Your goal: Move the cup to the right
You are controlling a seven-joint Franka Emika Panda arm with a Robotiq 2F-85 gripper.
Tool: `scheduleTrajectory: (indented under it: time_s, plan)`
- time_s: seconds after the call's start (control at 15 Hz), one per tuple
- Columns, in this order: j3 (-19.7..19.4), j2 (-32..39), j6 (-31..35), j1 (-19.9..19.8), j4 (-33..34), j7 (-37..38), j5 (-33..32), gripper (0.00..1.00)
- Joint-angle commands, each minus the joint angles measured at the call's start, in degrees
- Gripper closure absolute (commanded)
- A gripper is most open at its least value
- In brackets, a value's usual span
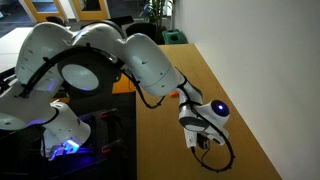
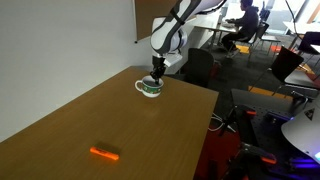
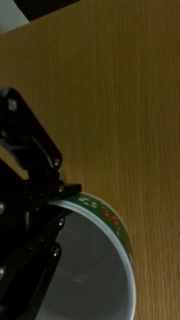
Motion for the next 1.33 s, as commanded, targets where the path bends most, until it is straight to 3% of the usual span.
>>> scheduleTrajectory:
  time_s: [0.0, 0.73, 1.27]
  plan:
    - [-1.9, 0.9, -3.7, 1.0, 3.6, 3.9, 0.8, 0.97]
    - [-5.4, 5.4, -7.0, 2.5, 9.3, 12.2, 0.3, 0.97]
    - [-5.5, 7.3, -6.8, 2.2, 11.5, 13.2, 0.6, 0.97]
